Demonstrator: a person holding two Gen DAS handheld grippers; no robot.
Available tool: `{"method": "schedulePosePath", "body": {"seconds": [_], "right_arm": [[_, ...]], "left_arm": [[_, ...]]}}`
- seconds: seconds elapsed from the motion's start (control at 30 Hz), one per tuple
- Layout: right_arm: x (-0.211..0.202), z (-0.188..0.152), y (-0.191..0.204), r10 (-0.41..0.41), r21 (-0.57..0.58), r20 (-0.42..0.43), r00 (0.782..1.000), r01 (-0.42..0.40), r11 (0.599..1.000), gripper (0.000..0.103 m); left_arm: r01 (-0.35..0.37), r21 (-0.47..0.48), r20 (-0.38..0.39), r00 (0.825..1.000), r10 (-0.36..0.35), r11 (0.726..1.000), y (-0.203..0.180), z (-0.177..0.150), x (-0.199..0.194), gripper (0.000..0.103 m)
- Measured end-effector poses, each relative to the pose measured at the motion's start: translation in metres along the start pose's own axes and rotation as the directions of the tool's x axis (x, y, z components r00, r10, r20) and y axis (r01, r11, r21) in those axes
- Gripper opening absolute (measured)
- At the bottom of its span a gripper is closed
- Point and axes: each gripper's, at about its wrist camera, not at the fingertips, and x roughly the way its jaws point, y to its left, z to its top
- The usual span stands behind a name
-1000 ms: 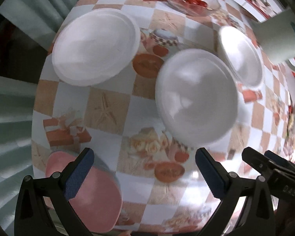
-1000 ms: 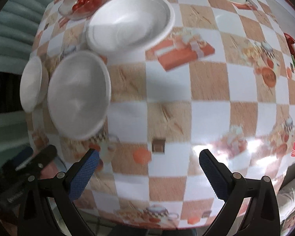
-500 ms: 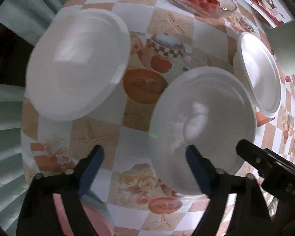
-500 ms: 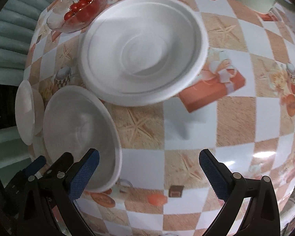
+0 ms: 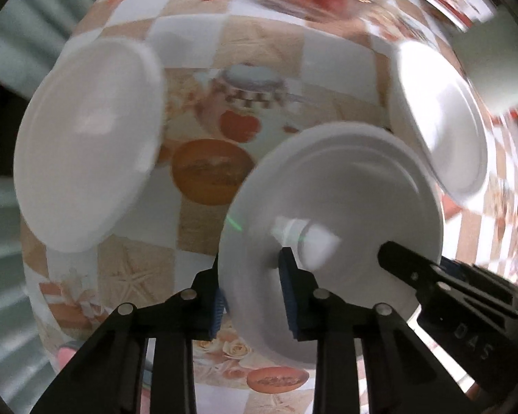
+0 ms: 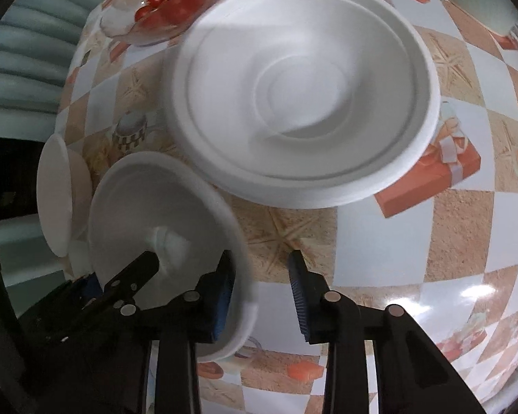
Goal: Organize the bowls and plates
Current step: 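Close the right tool on a white paper plate rim and lift it, then carry the white plate with the right tool toward the pink plate stack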
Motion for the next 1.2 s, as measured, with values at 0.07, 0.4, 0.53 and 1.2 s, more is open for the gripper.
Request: {"method": "schedulePosePath", "body": {"seconds": [0.07, 0.4, 0.53, 1.2], "right_arm": [[0.002, -0.009, 0.007, -0.013, -0.009, -0.001, 1.0, 0.013, 1.0, 0.022], [-0.002, -0.086, -0.033, -0.054, -0.01, -0.05, 0.997, 0.053, 0.999, 0.022], [0.002, -0.133, -0.048, -0.051, 0.017, -0.094, 0.994, 0.052, 0.998, 0.022], [-0.037, -0.228, -0.121, -0.069, 0.101, -0.053, 0.996, 0.074, 0.992, 0.1]], "left_arm": [[-0.011, 0.036, 0.001, 1.0, 0.011, 0.999, -0.011, -0.006, 0.0, 0.031], [-0.003, 0.175, -0.029, 1.0, 0.008, 0.984, -0.043, -0.071, -0.003, 0.031], [0.012, 0.201, -0.083, 0.997, 0.005, 0.979, -0.051, -0.109, 0.002, 0.031], [0.009, 0.223, -0.079, 0.997, 0.009, 0.975, -0.027, -0.175, -0.045, 0.094]]}}
